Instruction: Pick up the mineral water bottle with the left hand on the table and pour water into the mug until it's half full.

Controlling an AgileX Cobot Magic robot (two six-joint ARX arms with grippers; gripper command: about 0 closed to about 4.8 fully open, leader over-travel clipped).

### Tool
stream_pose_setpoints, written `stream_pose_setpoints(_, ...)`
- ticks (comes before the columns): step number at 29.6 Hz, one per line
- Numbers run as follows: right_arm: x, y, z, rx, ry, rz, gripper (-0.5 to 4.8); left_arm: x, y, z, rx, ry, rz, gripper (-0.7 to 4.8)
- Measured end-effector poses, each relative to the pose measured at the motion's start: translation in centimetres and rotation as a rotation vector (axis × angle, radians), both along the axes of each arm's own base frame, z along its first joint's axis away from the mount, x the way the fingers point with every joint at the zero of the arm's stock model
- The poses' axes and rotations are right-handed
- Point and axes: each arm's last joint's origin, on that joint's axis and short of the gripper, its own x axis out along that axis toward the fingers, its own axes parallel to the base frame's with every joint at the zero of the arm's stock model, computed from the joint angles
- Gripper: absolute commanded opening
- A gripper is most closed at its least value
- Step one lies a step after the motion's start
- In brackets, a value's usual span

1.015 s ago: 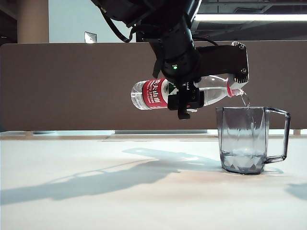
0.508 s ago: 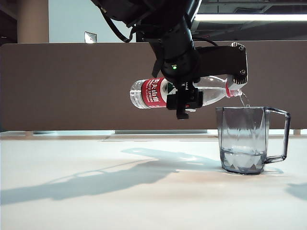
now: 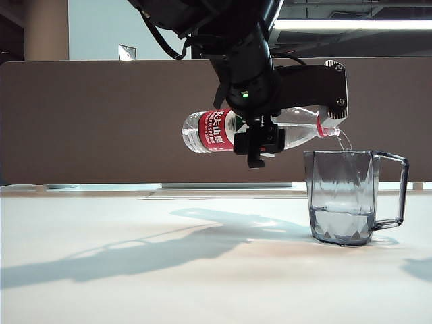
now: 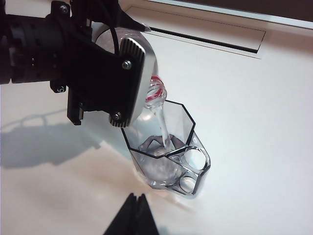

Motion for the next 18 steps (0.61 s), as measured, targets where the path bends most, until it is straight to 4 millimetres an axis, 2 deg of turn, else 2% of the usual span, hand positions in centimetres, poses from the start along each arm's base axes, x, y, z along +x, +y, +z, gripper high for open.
stream_pose_setpoints(18, 0.0, 0.0, 0.0, 0.0, 0.0, 0.0, -0.02, 0.01, 0.02, 0.01, 0.02, -0.01, -0.001, 2.71)
